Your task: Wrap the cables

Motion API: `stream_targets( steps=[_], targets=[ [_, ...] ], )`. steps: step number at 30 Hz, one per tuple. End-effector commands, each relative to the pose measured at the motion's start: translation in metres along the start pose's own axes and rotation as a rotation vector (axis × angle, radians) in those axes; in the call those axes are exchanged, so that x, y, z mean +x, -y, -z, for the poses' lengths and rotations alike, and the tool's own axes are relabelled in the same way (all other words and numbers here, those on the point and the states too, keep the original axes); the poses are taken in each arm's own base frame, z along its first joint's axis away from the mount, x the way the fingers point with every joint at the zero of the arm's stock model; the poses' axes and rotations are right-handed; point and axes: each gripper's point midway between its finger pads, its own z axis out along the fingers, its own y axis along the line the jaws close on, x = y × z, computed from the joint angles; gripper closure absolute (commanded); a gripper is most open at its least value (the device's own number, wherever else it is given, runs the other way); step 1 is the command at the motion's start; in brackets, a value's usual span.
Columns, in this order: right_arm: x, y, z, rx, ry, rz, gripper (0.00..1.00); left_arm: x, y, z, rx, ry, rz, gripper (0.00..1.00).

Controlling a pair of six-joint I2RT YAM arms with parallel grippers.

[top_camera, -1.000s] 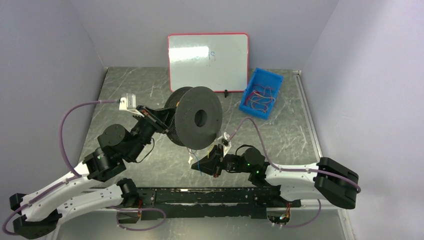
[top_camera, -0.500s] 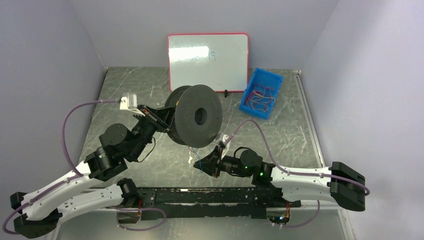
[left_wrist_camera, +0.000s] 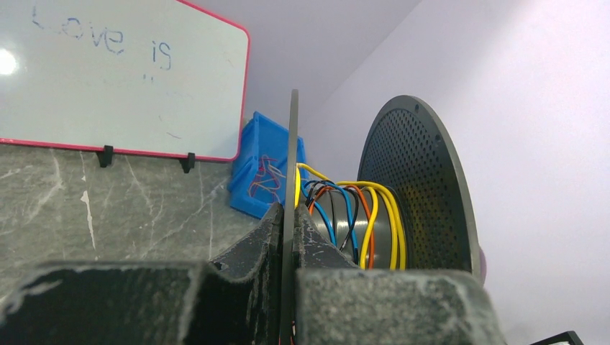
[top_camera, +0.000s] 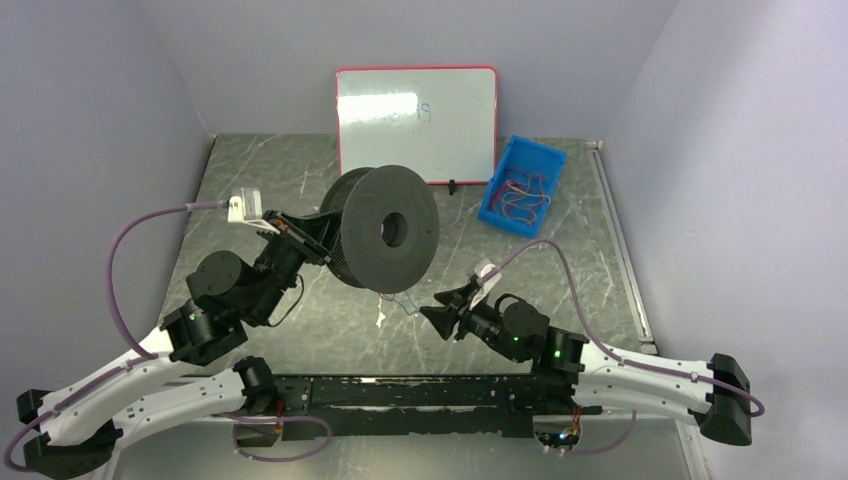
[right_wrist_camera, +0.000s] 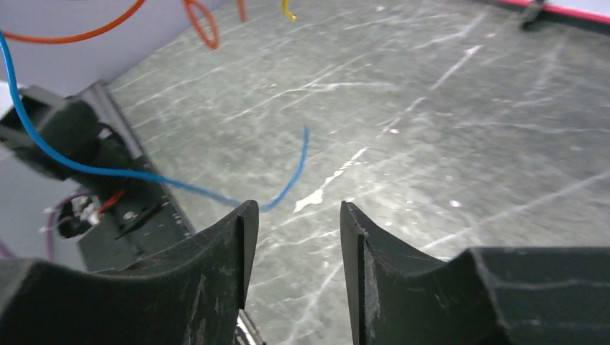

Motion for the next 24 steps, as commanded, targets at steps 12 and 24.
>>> stream_targets(
  steps=[12, 24],
  targets=[
    [-0.052, 0.037, 0.006, 0.206, 0.099, 0.188, 0.25, -0.036, 0.038, 0.009, 0.13, 0.052, 0.106, 0.93],
    [-0.032, -0.008, -0.021, -0.078, 0.08, 0.152, 0.24, -0.033, 0.046, 0.005, 0.148, 0.033, 0.111, 0.93]
  ],
)
